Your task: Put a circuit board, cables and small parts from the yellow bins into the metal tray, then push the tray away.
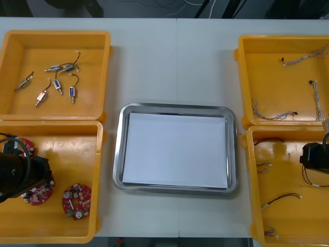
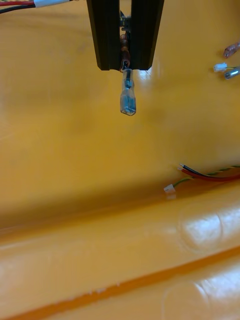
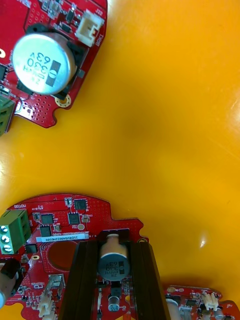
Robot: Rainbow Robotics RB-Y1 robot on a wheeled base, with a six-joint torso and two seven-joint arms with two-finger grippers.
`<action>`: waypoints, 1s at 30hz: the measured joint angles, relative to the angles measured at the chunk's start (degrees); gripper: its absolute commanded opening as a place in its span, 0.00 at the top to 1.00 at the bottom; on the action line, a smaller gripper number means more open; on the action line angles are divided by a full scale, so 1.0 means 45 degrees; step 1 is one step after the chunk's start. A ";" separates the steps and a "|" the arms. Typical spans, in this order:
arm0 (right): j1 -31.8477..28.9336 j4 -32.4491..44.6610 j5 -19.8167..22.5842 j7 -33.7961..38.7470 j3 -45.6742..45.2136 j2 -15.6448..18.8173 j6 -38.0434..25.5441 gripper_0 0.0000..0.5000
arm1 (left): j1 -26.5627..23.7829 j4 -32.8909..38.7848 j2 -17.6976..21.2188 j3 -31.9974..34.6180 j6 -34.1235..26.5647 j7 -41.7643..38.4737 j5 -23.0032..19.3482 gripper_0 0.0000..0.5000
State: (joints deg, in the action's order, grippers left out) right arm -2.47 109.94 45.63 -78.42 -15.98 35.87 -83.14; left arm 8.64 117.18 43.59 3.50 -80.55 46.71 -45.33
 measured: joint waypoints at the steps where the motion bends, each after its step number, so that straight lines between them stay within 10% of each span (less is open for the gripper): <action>1: 0.0032 -0.0002 -0.0021 0.0000 0.0013 0.0000 0.0000 1.00 | 0.0000 0.0000 0.0000 0.0000 0.0000 0.0000 0.0018 0.71; 3: 0.0094 -0.0007 -0.0070 0.0000 0.0026 0.0000 -0.0002 1.00 | 0.0000 0.0000 0.0000 0.0000 0.0000 0.0000 0.0030 0.20; 6: 0.0207 -0.0093 -0.0086 0.0000 0.0043 0.0000 -0.0004 1.00 | -0.0003 0.0000 0.0000 0.0000 0.0008 0.0000 0.0058 0.04; 14: 0.0392 -0.0302 -0.0178 0.0000 0.0073 -0.0004 -0.0006 1.00 | -0.0004 0.0001 0.0000 0.0000 0.0013 0.0000 0.0094 0.00; 20: 0.0400 -0.0302 -0.0202 0.0000 0.0073 -0.0005 -0.0006 0.00 | -0.0097 0.0002 0.0001 0.0017 -0.0123 0.0000 0.0078 0.00; 30: 0.0424 -0.0302 0.0329 0.0000 0.0047 -0.0005 -0.0165 0.00 | -0.0712 0.0230 0.0126 0.0384 -0.1399 0.0000 -0.0287 0.00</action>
State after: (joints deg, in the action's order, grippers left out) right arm -0.56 108.58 47.11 -78.42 -15.77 35.85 -83.89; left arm 5.44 118.22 44.16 5.23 -86.85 46.71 -46.62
